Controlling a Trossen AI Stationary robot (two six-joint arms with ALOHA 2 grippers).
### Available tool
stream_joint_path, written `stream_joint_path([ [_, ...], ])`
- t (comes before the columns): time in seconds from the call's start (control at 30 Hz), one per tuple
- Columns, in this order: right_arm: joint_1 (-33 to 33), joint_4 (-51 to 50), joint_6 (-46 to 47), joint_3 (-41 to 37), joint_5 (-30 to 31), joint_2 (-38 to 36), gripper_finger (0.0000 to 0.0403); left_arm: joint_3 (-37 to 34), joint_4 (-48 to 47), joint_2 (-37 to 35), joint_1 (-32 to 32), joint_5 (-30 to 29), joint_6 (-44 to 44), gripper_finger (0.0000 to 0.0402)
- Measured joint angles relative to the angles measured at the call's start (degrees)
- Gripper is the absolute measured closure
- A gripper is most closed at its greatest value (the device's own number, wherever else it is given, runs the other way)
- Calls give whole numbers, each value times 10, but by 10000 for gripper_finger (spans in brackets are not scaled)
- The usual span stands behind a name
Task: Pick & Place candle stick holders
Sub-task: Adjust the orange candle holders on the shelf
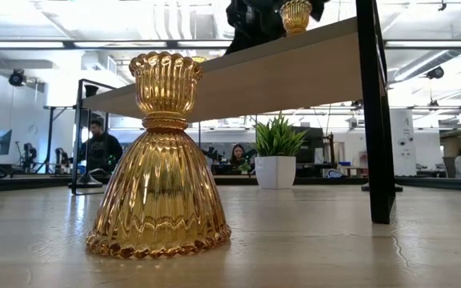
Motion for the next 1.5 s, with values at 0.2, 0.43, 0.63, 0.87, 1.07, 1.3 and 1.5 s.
stream_joint_path([
  [0.2,26,-104,-1,12,48,-74,395,0,-2,0,0,0,0,394],
  [0.43,64,-238,42,-21,97,-153,395,0,6,0,0,0,1,393],
  [0.63,114,-227,120,-105,109,-196,395,0,10,0,0,0,1,392],
  [0.87,180,-161,185,-169,109,-215,395,0,13,0,0,0,6,392],
  [1.07,203,-140,195,-177,125,-201,395,0,16,0,0,0,5,392],
  [1.3,206,-124,198,-174,126,-197,395,0,17,0,0,0,5,392],
  [1.5,206,-104,198,-165,124,-196,395,0,17,0,0,0,7,392],
])
